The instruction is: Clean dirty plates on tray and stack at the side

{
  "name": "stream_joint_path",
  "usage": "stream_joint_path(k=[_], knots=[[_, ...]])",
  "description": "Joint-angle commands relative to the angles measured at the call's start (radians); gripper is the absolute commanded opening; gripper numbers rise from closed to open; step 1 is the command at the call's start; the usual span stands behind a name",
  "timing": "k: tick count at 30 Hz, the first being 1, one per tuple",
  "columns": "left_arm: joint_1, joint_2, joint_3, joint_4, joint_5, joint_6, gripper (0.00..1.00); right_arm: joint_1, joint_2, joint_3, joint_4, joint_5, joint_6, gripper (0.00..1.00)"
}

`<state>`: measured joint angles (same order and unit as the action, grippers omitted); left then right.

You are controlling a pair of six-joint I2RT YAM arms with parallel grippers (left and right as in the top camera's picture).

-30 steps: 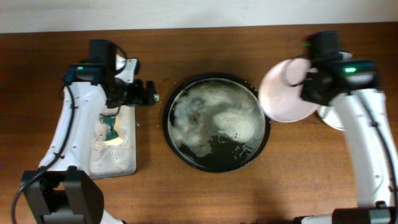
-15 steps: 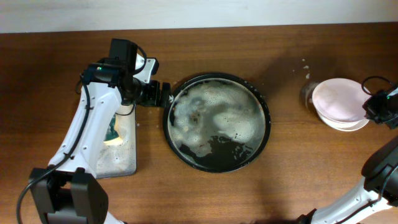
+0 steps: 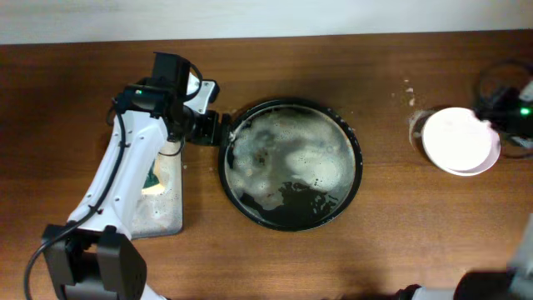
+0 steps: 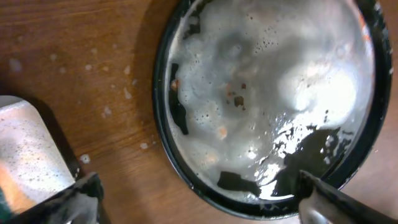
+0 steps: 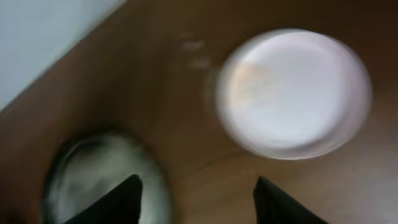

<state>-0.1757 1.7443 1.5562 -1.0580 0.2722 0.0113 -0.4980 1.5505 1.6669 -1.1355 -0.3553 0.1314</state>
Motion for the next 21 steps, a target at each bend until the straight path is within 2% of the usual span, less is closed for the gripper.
stream_joint_path(k=[1,3,5,7,10,12,14,16,17,21], knots=[[-0.010,-0.134,0.014,-0.009,-0.072,0.031,0.94,0.240,-0.150,0.007,-0.087,-0.020,-0.040,0.62],[-0.010,-0.233,0.014,-0.017,-0.143,0.016,0.95,0.401,-0.162,0.007,-0.110,0.055,0.031,0.64],[-0.010,-0.333,0.014,-0.034,-0.234,-0.050,0.96,0.525,-0.139,0.005,-0.129,0.057,0.030,0.64],[-0.010,-0.397,0.014,-0.060,-0.276,-0.049,0.98,0.645,-0.124,0.005,-0.124,0.129,0.030,0.65],[-0.010,-0.466,0.014,-0.165,-0.301,-0.048,0.99,0.871,-0.150,0.005,-0.106,0.368,0.030,0.70],[-0.010,-0.473,0.014,-0.204,-0.306,-0.048,0.99,0.935,-0.159,0.005,-0.094,0.414,0.030,0.75],[-0.011,-0.467,0.014,-0.221,-0.306,-0.048,0.99,0.971,-0.158,0.005,-0.082,0.413,0.031,0.88],[-0.011,-0.468,0.014,-0.221,-0.306,-0.048,0.99,0.982,-0.157,0.005,-0.077,0.412,0.031,0.93],[-0.011,-0.468,0.014,-0.221,-0.306,-0.048,0.99,0.982,-0.157,0.005,-0.076,0.412,0.031,1.00],[-0.011,-0.468,0.014,-0.221,-0.306,-0.048,0.99,0.982,-0.157,0.005,-0.080,0.385,0.031,0.99]])
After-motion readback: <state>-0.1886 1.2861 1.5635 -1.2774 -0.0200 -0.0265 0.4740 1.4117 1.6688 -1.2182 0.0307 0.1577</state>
